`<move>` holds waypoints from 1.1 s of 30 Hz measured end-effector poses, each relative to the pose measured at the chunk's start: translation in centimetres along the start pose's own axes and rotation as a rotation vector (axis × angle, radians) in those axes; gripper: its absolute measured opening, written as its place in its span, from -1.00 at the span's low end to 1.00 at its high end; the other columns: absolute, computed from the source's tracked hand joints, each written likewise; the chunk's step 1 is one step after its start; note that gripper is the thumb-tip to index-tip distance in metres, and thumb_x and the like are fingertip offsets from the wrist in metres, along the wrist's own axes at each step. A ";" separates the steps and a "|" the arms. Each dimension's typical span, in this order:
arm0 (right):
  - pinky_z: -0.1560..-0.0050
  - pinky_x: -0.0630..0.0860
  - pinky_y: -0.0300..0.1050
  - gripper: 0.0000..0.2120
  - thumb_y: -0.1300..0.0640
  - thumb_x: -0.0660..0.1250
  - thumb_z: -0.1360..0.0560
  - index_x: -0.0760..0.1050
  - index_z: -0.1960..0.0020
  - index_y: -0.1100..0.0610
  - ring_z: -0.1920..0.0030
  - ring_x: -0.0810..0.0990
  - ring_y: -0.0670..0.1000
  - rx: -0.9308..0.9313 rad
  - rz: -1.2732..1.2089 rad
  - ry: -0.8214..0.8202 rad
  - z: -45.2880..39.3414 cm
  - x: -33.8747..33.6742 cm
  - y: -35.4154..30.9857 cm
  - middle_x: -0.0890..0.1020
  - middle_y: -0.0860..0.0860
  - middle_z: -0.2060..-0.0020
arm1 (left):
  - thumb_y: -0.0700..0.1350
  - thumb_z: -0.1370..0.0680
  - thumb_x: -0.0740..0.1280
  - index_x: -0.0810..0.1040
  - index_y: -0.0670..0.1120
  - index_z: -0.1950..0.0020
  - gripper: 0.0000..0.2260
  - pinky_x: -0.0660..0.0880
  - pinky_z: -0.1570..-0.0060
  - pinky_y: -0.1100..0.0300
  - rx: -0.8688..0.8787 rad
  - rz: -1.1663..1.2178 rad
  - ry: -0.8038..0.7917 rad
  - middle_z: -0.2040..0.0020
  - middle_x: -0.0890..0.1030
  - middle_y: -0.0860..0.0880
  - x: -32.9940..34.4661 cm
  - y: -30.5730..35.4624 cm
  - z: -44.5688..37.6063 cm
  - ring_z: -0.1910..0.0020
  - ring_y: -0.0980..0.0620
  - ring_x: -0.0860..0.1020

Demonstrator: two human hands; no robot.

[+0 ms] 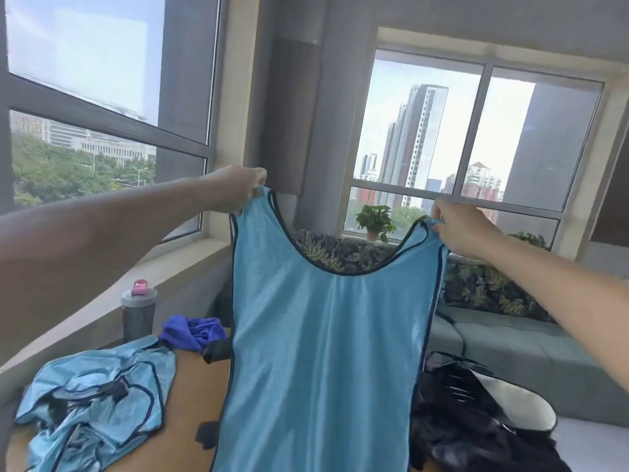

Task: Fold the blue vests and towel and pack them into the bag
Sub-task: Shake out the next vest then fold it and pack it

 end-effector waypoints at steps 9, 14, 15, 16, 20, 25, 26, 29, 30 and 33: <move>0.30 0.39 -0.04 -0.89 0.33 0.16 -0.61 0.36 -0.09 0.16 0.21 0.45 0.06 0.009 -0.042 0.068 -15.0 4.1 -0.7 0.48 0.11 0.15 | -0.07 -0.72 0.17 0.39 -0.08 -0.05 -0.88 0.52 0.33 -0.03 0.045 -0.067 0.078 0.17 0.58 -0.19 2.3 -1.9 -14.1 0.29 -0.14 0.55; 0.27 0.43 0.00 -0.90 0.33 0.17 -0.60 0.36 -0.07 0.18 0.19 0.48 0.12 0.014 -0.079 0.096 -21.7 7.6 -0.3 0.52 0.16 0.15 | -0.02 -0.73 0.15 0.36 -0.07 0.01 -0.82 0.43 0.38 0.02 0.086 -0.048 0.108 0.22 0.56 -0.16 5.1 -2.7 -20.6 0.34 -0.12 0.51; 0.28 0.42 0.00 -0.91 0.32 0.17 -0.61 0.35 -0.07 0.18 0.21 0.48 0.12 0.007 -0.087 0.111 -22.8 8.1 -0.3 0.52 0.16 0.16 | -0.01 -0.73 0.14 0.36 -0.07 0.00 -0.82 0.44 0.37 0.01 0.090 -0.049 0.114 0.22 0.56 -0.17 5.4 -2.8 -21.7 0.34 -0.13 0.51; 0.29 0.41 0.00 -0.93 0.31 0.17 -0.61 0.34 -0.06 0.18 0.21 0.49 0.12 0.000 -0.092 0.132 -23.8 8.5 -0.3 0.52 0.16 0.17 | -0.01 -0.73 0.14 0.35 -0.08 0.00 -0.82 0.45 0.37 0.00 0.101 -0.049 0.132 0.22 0.56 -0.17 5.6 -2.9 -22.8 0.34 -0.14 0.51; 0.32 0.43 0.00 -0.92 0.31 0.15 -0.61 0.32 -0.06 0.16 0.21 0.51 0.15 -0.003 -0.140 0.238 -26.8 9.1 0.2 0.51 0.15 0.19 | 0.00 -0.73 0.12 0.36 -0.09 -0.03 -0.81 0.49 0.32 -0.05 0.147 -0.029 0.214 0.22 0.56 -0.13 5.7 -3.1 -25.5 0.31 -0.16 0.53; 0.36 0.41 -0.01 -0.93 0.27 0.14 -0.63 0.34 -0.06 0.13 0.26 0.50 0.13 -0.002 -0.193 0.242 -25.1 10.8 0.8 0.51 0.11 0.23 | 0.00 -0.73 0.15 0.39 -0.08 -0.06 -0.83 0.57 0.25 -0.12 0.152 0.001 0.206 0.19 0.59 -0.11 7.8 -4.1 -24.9 0.27 -0.15 0.57; 0.36 0.41 0.01 -0.94 0.27 0.14 -0.64 0.35 -0.06 0.14 0.28 0.50 0.13 -0.009 -0.193 0.219 -24.1 11.4 0.7 0.51 0.11 0.23 | 0.00 -0.73 0.15 0.39 -0.07 -0.07 -0.84 0.58 0.23 -0.12 0.146 0.002 0.191 0.18 0.59 -0.11 8.8 -4.5 -24.3 0.27 -0.14 0.57; 0.31 0.44 0.02 -0.96 0.23 0.17 -0.66 0.34 -0.05 0.12 0.29 0.51 0.11 -0.023 -0.177 0.144 -20.5 14.4 0.6 0.53 0.11 0.24 | -0.02 -0.72 0.16 0.38 -0.04 -0.06 -0.88 0.58 0.19 -0.13 0.123 0.017 0.131 0.15 0.61 -0.11 12.3 -5.7 -21.1 0.24 -0.12 0.56; 0.30 0.42 0.01 -0.94 0.22 0.18 -0.66 0.34 -0.03 0.10 0.29 0.50 0.11 -0.028 -0.172 0.115 -19.1 15.8 0.6 0.54 0.11 0.24 | -0.02 -0.72 0.16 0.38 -0.03 -0.06 -0.89 0.57 0.17 -0.12 0.118 0.029 0.112 0.13 0.62 -0.11 13.7 -5.9 -19.8 0.23 -0.12 0.57; 0.24 0.44 0.05 -0.91 0.19 0.22 -0.65 0.33 0.00 0.06 0.28 0.51 0.08 -0.028 -0.177 0.011 -14.3 20.3 0.7 0.54 0.03 0.27 | -0.05 -0.72 0.17 0.39 -0.03 -0.09 -0.93 0.48 0.23 0.03 0.099 0.042 0.031 0.10 0.59 -0.04 18.4 -6.5 -15.0 0.17 -0.10 0.55</move>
Point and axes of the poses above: each hand's wrist, its own z-axis away from the middle knuckle, its own x-axis out of the palm, y = z × x, the point moved 9 cm from there along -z, towards the middle knuckle
